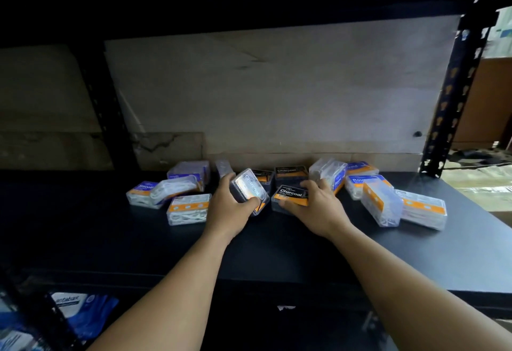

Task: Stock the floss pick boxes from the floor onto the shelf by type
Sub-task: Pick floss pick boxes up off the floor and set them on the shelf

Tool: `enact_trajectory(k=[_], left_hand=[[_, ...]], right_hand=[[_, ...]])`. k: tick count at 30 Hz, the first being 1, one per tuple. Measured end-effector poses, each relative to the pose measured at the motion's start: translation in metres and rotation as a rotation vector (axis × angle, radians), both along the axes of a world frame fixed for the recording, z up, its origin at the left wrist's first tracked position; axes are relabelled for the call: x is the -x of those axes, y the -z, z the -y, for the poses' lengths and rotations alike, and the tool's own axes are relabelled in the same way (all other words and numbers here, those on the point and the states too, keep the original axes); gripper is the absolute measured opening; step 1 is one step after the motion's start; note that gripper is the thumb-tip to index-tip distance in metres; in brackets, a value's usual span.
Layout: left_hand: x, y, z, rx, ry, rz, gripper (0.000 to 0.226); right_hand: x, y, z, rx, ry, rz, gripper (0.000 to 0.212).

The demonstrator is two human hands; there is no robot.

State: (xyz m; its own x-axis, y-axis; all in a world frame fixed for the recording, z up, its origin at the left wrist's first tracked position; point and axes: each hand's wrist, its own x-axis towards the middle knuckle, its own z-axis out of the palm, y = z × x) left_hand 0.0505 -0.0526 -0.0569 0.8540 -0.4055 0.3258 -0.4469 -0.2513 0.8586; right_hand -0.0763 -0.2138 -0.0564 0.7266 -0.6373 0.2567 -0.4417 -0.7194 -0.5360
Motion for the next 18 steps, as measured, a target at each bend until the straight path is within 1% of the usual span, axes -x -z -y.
enact_trajectory(k=[3,5,7,10,14,18], left_hand=[[0.001,-0.001,-0.005,0.107,0.061,-0.055,0.059],[0.002,-0.003,-0.007,0.156,0.044,-0.072,0.053],[0.004,-0.005,-0.007,0.166,0.017,-0.077,0.046],[0.009,-0.007,-0.009,0.129,0.005,-0.047,0.044],[0.014,-0.009,-0.009,0.046,0.022,0.006,0.059],[0.031,-0.008,-0.015,-0.1,0.041,0.073,0.04]], right_hand=[[0.007,-0.002,-0.001,-0.095,-0.018,0.052,0.077],[0.013,-0.003,-0.004,-0.163,-0.061,0.151,0.065],[0.021,-0.002,-0.006,-0.215,-0.099,0.237,0.059],[0.034,0.0,-0.012,-0.229,-0.128,0.295,0.057],[0.053,-0.001,-0.025,-0.233,-0.125,0.323,0.051],[0.079,0.001,-0.045,-0.248,-0.122,0.319,0.055]])
